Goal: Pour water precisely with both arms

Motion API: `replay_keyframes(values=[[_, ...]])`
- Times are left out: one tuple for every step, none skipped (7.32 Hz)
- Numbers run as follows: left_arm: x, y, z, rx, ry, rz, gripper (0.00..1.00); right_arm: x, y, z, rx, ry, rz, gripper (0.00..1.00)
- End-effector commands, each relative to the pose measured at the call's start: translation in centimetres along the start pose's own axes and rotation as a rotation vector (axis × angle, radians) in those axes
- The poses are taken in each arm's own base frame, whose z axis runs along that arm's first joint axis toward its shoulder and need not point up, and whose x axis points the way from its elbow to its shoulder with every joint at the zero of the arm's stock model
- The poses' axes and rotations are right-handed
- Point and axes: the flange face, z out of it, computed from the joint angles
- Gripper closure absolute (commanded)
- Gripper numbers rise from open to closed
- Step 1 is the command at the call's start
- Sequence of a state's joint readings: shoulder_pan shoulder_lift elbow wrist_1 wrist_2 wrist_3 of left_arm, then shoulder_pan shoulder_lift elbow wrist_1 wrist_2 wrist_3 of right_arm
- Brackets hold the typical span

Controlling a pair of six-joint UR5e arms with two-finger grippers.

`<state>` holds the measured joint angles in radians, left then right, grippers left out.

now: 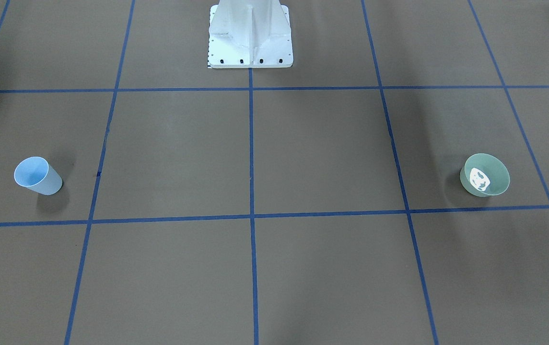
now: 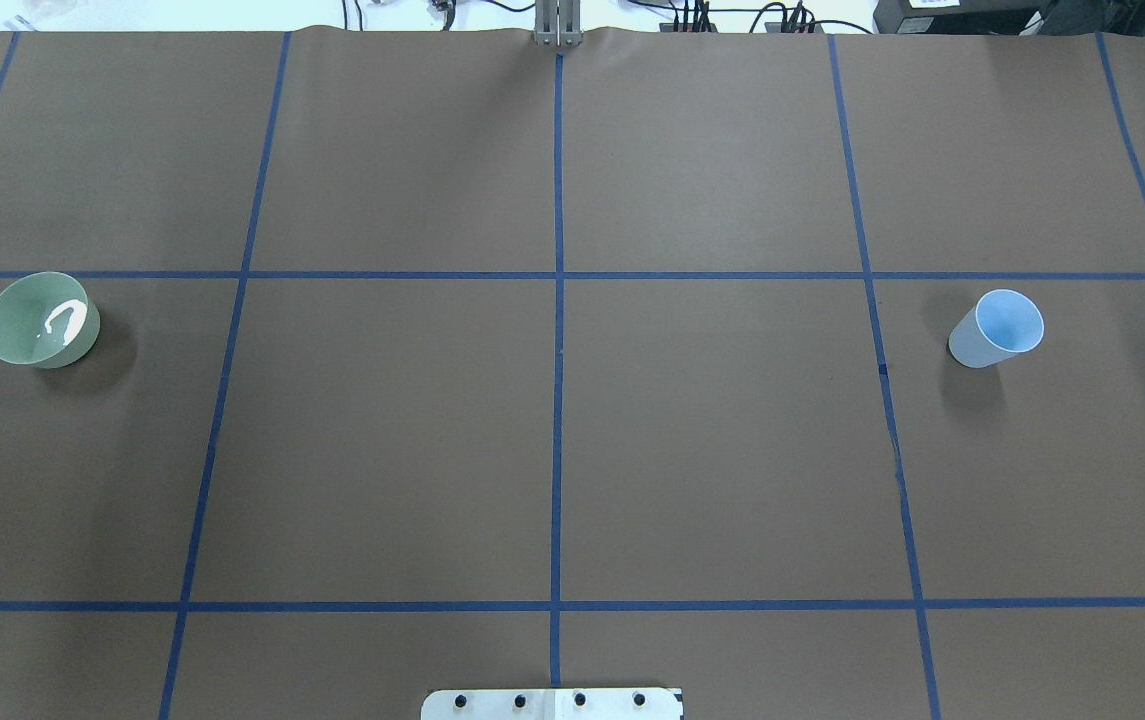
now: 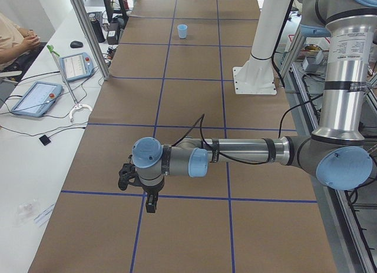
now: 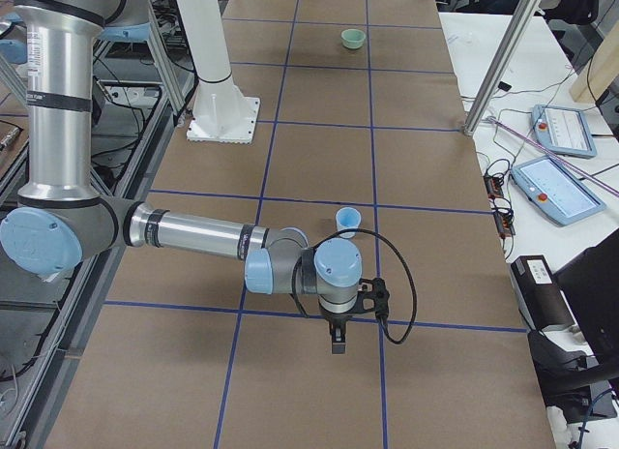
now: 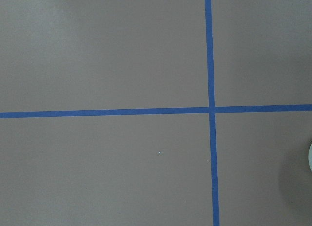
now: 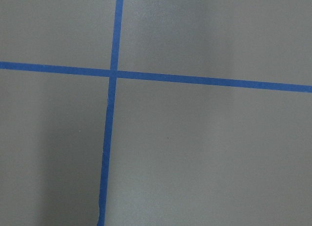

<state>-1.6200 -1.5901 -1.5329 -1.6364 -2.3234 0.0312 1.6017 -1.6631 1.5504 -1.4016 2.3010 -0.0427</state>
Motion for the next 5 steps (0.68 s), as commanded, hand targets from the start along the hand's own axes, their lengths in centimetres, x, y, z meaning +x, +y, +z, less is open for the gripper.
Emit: replay_keyframes(values=[[-0.5,1.0,0.5,-0.009,-0.001,-0.011,0.0,0.0,0.1,0.0,0.002,0.0,-0.004,0.0],[-0.4,1.5,0.4,-0.007,0.004,-0.01,0.0,0.0,0.0,0.0,0.004,0.003,-0.006,0.0],[-0.5,1.8,0.5,-0.011,0.001,-0.013,0.0,-0.1,-0.1,-0.2,0.008,0.003,-0.009,0.0],[-0.7,1.9,0.7,-0.014,-0.001,-0.016,0.0,-0.4,-0.2,-0.5,0.015,0.004,-0.015,0.0],[-1.1,2.8,1.2,-0.025,0.0,-0.026,0.0,-0.6,-0.4,-0.7,0.022,0.004,-0.02,0.0]])
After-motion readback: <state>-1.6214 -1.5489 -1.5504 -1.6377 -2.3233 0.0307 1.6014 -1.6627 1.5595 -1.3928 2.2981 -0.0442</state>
